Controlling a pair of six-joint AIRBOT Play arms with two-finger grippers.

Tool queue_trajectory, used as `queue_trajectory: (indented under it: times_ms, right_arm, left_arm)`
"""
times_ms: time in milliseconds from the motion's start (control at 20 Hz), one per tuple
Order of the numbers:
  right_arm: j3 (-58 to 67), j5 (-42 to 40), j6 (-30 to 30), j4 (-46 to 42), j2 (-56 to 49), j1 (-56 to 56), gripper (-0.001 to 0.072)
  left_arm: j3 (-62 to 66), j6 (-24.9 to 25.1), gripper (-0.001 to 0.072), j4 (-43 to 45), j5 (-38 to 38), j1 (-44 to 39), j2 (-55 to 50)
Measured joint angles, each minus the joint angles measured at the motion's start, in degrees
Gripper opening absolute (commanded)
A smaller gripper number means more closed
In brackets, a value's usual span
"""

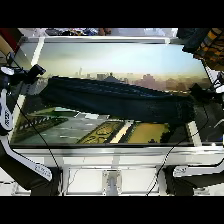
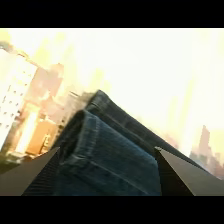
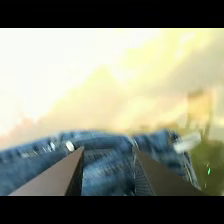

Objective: Fold the clothes and pants, and hang the long-sleeved shirts on hangers.

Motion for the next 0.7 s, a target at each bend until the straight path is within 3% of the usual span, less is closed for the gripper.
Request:
queue_trajectory:
  times_ms: [700]
  right_arm:
    - [10.56, 16.61, -4.13, -0.66, -0.28, 0.42, 0.0341]
  left_arm:
    - [0.0, -0.44, 0.0678, 18.47, -19.58, 0.44, -2.6]
